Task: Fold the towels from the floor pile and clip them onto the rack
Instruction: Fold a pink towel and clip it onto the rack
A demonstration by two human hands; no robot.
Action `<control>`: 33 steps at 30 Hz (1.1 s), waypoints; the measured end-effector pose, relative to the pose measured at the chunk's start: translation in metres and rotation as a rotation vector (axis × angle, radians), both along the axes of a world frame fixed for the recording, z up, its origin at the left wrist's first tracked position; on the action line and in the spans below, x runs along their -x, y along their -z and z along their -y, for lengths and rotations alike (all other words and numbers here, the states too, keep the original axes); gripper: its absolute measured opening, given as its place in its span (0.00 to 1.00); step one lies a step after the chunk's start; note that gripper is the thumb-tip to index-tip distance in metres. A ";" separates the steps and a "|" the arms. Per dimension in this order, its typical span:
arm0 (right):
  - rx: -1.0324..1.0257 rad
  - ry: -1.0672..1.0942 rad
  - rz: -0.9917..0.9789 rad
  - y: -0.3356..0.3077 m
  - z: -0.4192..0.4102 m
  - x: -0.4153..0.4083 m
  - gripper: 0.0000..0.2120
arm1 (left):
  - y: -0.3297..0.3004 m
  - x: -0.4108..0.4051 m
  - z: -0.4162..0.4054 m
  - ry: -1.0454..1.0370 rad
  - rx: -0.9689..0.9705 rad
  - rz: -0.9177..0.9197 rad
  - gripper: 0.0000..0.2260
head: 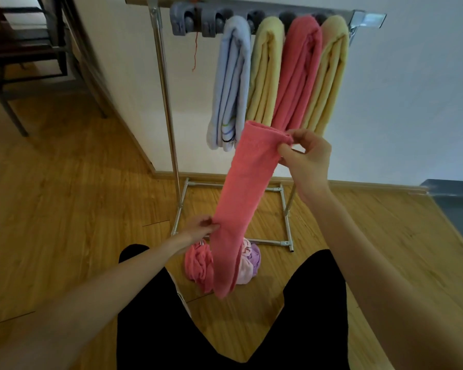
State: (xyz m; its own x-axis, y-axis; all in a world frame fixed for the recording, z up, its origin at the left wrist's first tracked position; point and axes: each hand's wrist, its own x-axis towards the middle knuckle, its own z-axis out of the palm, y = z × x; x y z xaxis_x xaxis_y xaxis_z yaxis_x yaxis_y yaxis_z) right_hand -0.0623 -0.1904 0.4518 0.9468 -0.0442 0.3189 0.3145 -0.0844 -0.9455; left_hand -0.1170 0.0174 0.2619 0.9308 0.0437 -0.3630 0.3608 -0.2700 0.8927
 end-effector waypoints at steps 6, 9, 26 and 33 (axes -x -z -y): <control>0.200 0.183 -0.208 0.077 0.020 -0.004 0.09 | -0.027 -0.006 -0.011 -0.064 0.014 0.100 0.08; 0.275 0.142 -0.347 0.109 0.025 0.004 0.12 | -0.057 -0.012 -0.009 0.017 -0.059 0.187 0.06; 0.355 -0.400 -0.290 0.124 -0.004 0.005 0.18 | -0.163 -0.017 -0.004 0.626 -0.291 0.302 0.04; 0.222 -0.853 -0.411 0.089 -0.009 0.003 0.17 | -0.166 -0.019 -0.004 0.609 -0.304 0.301 0.06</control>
State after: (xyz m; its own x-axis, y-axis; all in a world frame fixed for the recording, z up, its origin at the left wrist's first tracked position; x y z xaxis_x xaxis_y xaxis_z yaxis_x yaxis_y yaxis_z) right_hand -0.0653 -0.1815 0.3631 0.6724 0.7295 -0.1258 0.0015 -0.1712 -0.9852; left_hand -0.0979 0.0219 0.4277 0.8795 -0.4540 -0.1429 -0.1801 -0.5953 0.7831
